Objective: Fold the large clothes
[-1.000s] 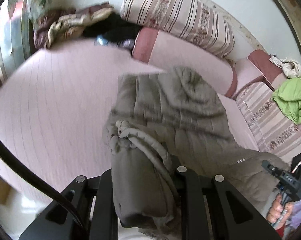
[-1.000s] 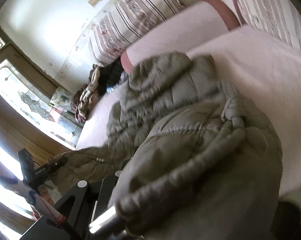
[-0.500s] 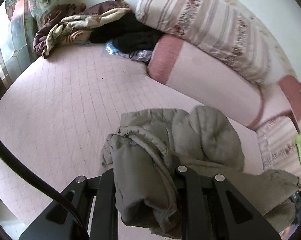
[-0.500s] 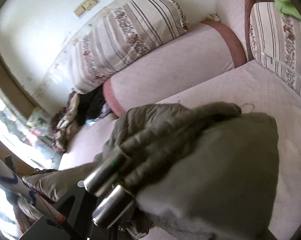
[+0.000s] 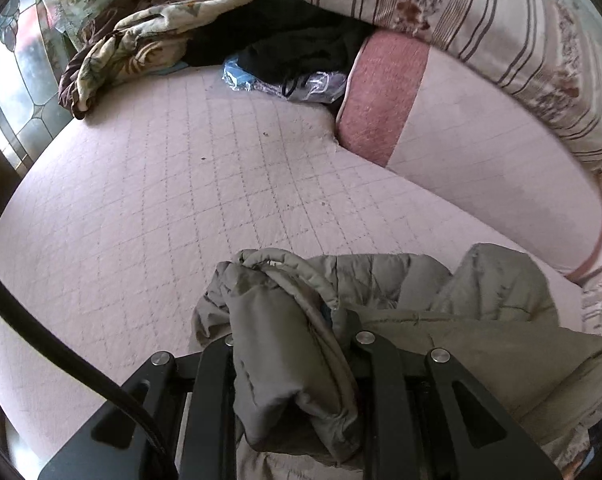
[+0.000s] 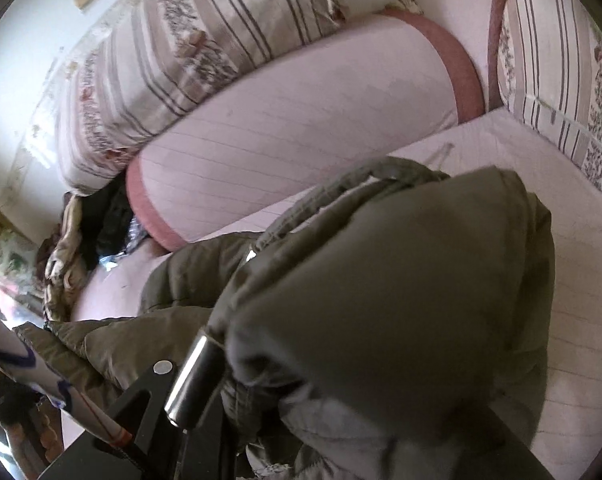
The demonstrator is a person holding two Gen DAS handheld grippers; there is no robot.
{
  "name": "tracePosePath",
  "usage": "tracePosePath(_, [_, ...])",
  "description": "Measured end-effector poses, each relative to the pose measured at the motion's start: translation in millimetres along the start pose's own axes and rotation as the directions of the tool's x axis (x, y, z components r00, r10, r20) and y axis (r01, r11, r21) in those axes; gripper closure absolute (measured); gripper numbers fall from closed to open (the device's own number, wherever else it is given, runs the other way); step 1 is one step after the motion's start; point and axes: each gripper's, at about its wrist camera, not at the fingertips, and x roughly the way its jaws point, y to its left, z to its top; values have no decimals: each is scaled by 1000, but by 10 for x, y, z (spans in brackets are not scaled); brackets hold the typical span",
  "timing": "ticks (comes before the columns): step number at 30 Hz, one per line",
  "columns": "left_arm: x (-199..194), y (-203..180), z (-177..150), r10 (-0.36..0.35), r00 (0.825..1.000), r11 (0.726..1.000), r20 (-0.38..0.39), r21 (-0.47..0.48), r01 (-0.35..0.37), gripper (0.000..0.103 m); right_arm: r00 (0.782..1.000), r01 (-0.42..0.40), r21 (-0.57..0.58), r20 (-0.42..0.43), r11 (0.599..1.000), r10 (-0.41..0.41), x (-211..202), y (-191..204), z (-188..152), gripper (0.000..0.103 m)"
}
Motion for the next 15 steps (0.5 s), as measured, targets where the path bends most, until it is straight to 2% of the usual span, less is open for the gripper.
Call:
tracePosePath(8, [681, -239, 63, 90, 996, 996, -1, 27, -89, 79, 997, 58, 8, -45, 998, -57, 676, -134, 61, 82])
tracePosePath(15, [984, -301, 51, 107, 993, 994, 43, -2, -107, 77, 1000, 9, 26, -28, 1000, -8, 1034, -248, 60, 78])
